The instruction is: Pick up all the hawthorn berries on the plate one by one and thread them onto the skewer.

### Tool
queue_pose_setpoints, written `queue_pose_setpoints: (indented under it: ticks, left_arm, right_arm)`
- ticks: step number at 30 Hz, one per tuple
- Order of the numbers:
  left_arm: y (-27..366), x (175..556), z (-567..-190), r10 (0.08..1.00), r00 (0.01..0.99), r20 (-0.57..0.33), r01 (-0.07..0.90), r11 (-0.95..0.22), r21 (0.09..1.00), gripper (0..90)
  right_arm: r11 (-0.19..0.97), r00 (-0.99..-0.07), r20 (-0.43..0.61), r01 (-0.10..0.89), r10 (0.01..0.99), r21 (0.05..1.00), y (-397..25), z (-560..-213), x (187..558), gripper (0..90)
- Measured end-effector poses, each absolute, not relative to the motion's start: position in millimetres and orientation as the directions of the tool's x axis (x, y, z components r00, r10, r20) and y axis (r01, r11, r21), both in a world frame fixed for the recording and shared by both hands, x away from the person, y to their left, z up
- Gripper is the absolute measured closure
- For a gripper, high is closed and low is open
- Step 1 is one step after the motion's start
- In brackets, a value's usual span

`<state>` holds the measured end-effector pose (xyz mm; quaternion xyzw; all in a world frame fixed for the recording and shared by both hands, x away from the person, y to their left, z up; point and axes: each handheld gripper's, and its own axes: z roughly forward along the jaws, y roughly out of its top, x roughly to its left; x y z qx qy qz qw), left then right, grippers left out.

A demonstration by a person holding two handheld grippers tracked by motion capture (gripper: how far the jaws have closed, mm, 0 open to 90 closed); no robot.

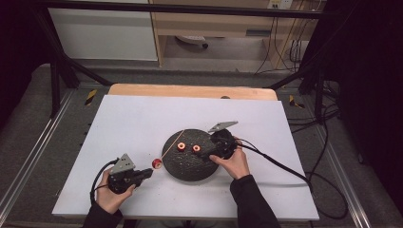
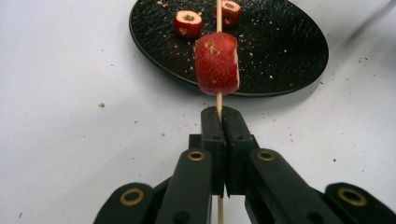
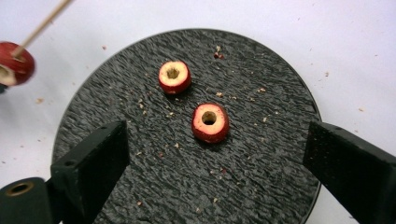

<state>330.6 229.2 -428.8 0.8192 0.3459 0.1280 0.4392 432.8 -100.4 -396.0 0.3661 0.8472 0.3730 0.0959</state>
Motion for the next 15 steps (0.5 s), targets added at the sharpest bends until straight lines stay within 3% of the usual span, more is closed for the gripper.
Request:
queue_pose_setpoints:
  ticks: [15]
  left_arm:
    - [230, 330, -430, 0.673, 0.734, -0.092, 0.457, -0.389, 0.8, 88.6]
  right_arm:
    - [0.574, -0.73, 0.093, 0.603, 0.677, 0.554, -68, -403, 464, 31.4]
